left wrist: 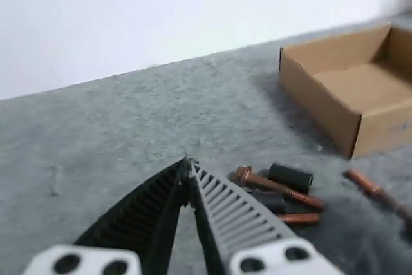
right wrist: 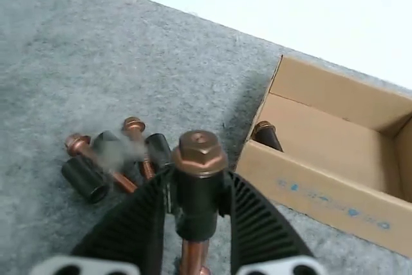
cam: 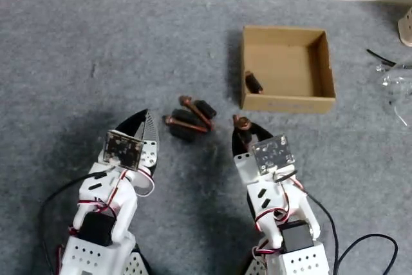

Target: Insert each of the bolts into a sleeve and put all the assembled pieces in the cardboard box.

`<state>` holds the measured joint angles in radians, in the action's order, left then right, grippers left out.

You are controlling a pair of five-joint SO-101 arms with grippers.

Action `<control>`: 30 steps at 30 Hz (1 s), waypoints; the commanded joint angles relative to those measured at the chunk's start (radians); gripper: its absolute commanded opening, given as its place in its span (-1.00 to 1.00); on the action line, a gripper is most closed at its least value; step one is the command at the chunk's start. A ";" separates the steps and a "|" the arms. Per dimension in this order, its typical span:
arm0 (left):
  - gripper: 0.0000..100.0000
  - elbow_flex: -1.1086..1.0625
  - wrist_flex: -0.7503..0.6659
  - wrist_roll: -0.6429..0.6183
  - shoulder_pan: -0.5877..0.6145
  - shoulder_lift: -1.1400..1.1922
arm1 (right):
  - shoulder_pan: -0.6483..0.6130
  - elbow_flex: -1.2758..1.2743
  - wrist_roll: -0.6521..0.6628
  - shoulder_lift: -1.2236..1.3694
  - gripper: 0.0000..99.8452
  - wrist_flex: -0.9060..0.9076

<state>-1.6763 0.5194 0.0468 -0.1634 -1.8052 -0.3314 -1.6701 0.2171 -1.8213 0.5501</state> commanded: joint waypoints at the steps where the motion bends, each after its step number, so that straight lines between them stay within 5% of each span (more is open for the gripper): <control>1: -0.99 -0.021 0.006 0.057 0.016 -0.008 | 0.059 -0.117 -0.021 -0.012 -0.99 -0.018; 19: -0.98 -0.021 0.002 0.057 0.025 -0.008 | 0.067 0.012 0.060 0.012 -0.99 -0.081; 30: -0.98 -0.021 0.002 0.058 0.027 -0.008 | 0.081 0.509 0.058 0.773 -0.99 -0.216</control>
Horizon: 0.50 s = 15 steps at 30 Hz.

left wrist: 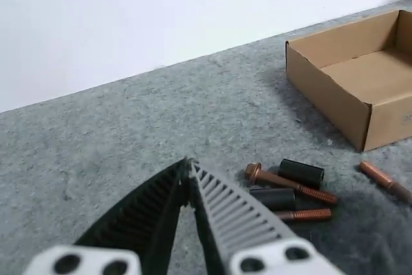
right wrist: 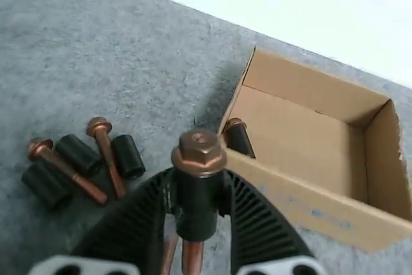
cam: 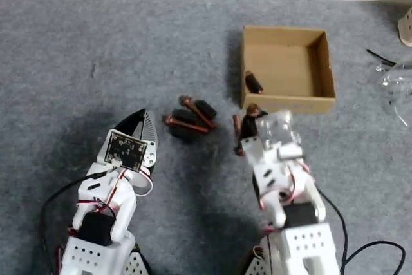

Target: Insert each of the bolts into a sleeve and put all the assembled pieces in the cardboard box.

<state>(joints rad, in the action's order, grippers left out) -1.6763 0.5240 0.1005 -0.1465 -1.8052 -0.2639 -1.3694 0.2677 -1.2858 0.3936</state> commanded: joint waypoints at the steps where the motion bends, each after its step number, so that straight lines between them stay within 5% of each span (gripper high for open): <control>1: -0.98 -0.021 -0.003 0.005 0.010 -0.008 | 0.021 0.275 0.008 0.321 -0.99 -0.059; 6: -0.98 -0.021 -0.003 0.003 0.005 -0.008 | 0.051 0.631 -0.003 0.743 -0.99 -0.054; 15: -0.98 -0.021 -0.003 0.005 0.005 -0.008 | 0.168 1.291 -0.264 1.395 -0.99 0.128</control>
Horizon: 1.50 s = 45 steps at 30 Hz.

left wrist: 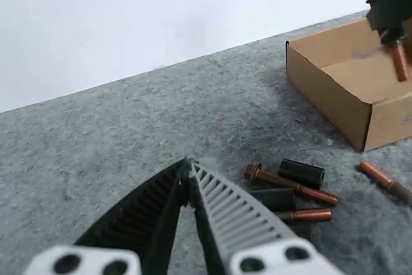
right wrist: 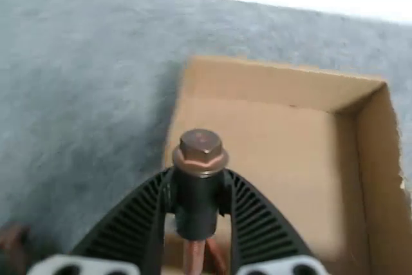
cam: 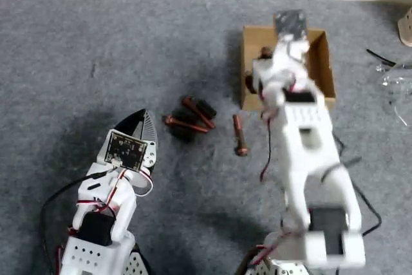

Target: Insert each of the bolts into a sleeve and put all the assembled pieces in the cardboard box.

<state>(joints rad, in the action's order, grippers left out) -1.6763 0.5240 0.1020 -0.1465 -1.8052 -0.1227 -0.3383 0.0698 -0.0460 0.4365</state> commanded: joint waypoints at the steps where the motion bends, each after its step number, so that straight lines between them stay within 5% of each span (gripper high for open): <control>1: -0.98 -0.021 -0.003 0.003 0.005 -0.008 | 0.027 0.329 -0.084 0.219 -0.99 0.130; 8: -0.98 -0.021 -0.003 0.003 0.005 -0.008 | 0.022 0.668 -0.118 0.526 -0.99 0.283; 18: -0.98 -0.021 -0.003 0.003 0.004 -0.008 | 0.024 0.691 -0.118 0.645 -0.97 0.302; 23: -0.98 -0.021 -0.003 0.003 0.004 -0.008 | 0.025 0.690 -0.114 0.647 -0.63 0.346; 27: -0.98 -0.021 -0.003 0.003 0.004 -0.008 | 0.028 0.694 -0.118 0.641 -0.40 0.420; 36: -0.98 -0.021 -0.003 0.003 0.010 -0.008 | 0.025 0.708 -0.206 0.516 -0.39 0.559; 45: -0.98 -0.021 -0.003 0.003 0.010 -0.008 | -0.030 0.420 -0.196 0.183 -0.39 0.564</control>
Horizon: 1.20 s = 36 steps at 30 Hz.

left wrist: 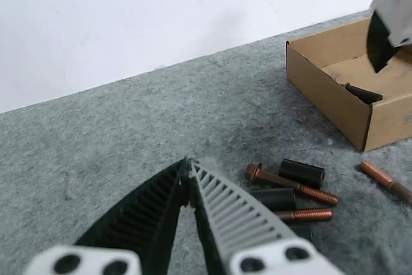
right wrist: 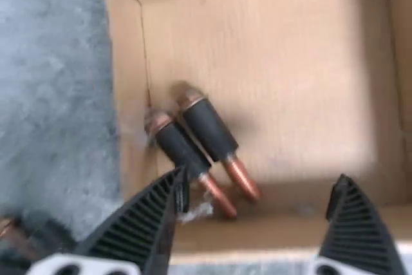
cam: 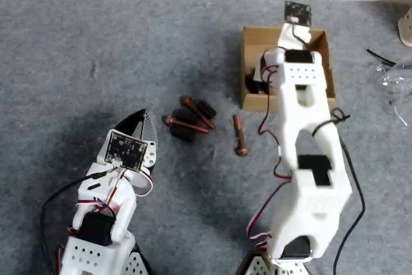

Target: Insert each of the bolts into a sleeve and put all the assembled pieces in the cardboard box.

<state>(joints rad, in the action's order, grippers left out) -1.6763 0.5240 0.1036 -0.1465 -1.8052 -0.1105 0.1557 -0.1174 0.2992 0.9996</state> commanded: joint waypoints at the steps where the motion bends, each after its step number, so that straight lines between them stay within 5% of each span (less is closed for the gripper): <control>1: -0.98 -0.021 -0.003 0.002 0.010 -0.008 | -0.058 -0.120 -0.008 -0.208 -0.39 -0.002; 13: -0.98 -0.021 -0.003 0.002 0.012 -0.008 | -0.274 -0.763 -0.006 -0.746 -0.39 -0.223; 17: -0.98 -0.021 -0.003 0.002 0.012 -0.008 | -0.397 -0.886 0.172 -0.814 -0.39 -0.295; 27: -0.98 -0.021 -0.003 0.002 0.012 -0.008 | -0.447 -0.929 0.336 -0.642 -0.39 -0.390; 36: -0.98 -0.021 -0.003 0.002 0.012 -0.008 | -0.458 -0.688 0.402 -0.320 -0.39 -0.432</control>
<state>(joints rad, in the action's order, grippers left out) -1.6763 0.5240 0.1036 -0.1465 -1.8052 -0.5539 -0.6437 0.2677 -0.0798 0.5976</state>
